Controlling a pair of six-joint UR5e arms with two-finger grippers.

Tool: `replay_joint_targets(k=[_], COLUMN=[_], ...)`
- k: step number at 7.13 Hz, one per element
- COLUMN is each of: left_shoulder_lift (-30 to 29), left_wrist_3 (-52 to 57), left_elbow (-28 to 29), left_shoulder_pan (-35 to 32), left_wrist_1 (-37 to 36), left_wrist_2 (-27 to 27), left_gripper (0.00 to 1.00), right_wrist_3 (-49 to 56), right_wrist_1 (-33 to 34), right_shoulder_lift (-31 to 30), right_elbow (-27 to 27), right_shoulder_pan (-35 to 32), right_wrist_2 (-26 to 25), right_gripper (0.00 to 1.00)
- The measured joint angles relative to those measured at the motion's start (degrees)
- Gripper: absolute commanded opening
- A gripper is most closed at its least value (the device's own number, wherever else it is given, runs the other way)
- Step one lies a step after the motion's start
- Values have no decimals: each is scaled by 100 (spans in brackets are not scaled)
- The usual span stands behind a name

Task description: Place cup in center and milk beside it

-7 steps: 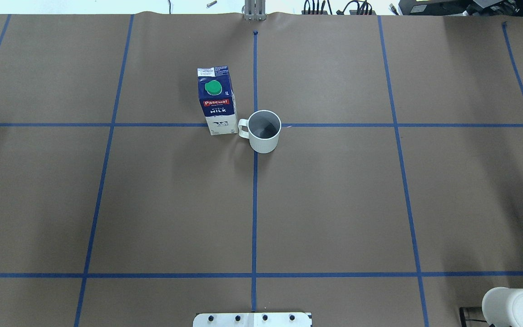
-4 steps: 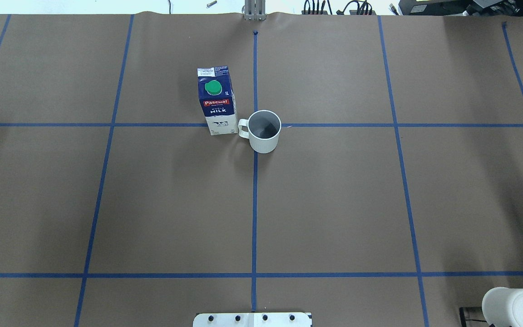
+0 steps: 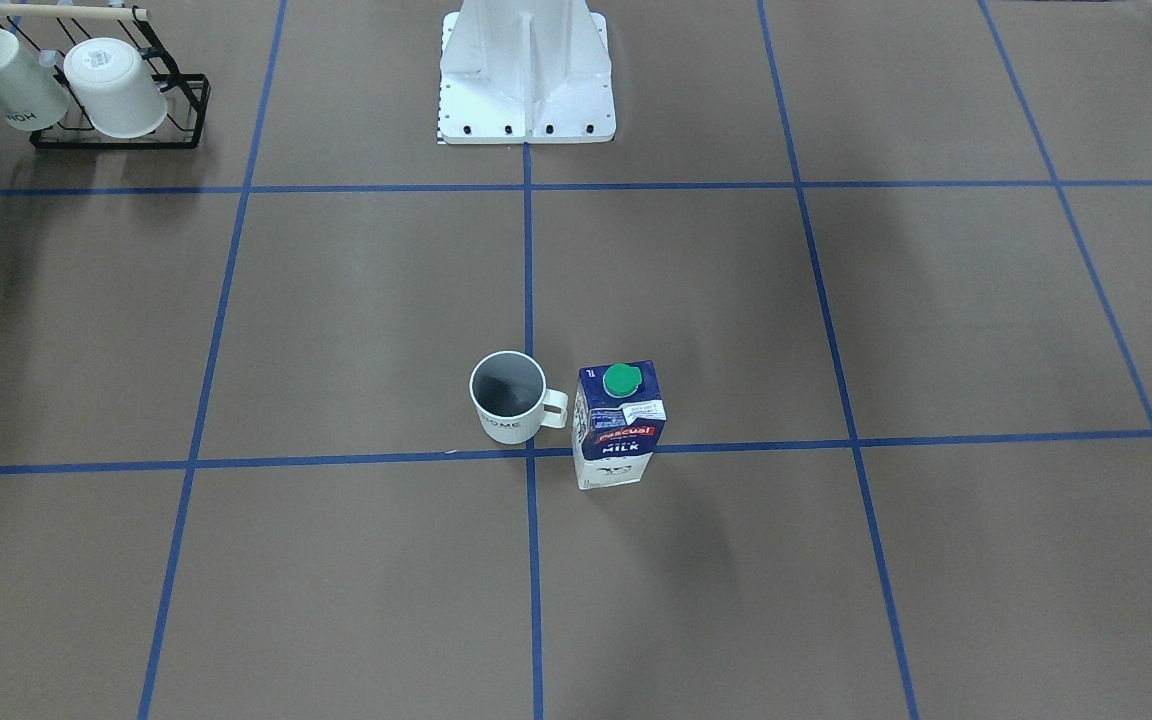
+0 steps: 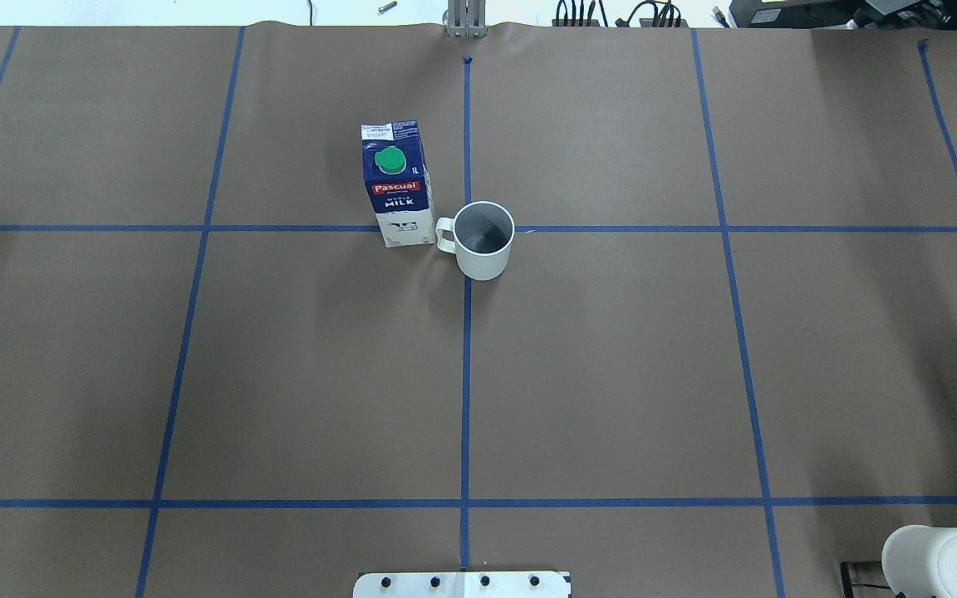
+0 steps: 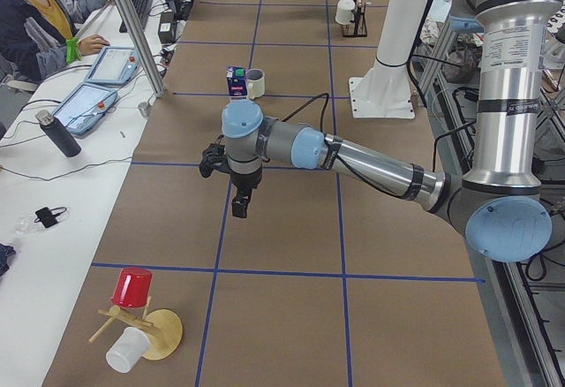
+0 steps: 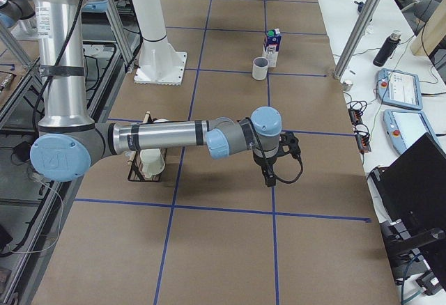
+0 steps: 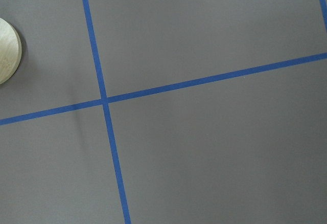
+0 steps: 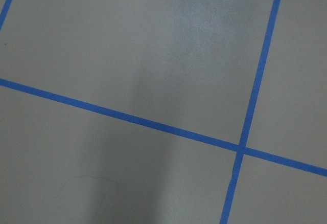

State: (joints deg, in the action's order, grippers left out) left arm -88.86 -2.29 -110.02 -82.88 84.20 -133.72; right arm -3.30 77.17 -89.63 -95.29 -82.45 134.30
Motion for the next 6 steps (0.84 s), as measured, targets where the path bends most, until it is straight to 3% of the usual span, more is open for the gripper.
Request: replay_joint_targets(k=[6], left_shoulder_lift=[2], left_wrist_3=[11], left_elbow=[1], left_shoulder_pan=[-193], left_wrist_1=[0], left_wrist_2=[5], left_gripper=[98], right_wrist_3=[9], right_wrist_1=[0], right_shoulder_lift=[-107], right_elbow=[-152], right_shoulder_pan=[-8], right_wrist_2=[8], right_gripper=[100])
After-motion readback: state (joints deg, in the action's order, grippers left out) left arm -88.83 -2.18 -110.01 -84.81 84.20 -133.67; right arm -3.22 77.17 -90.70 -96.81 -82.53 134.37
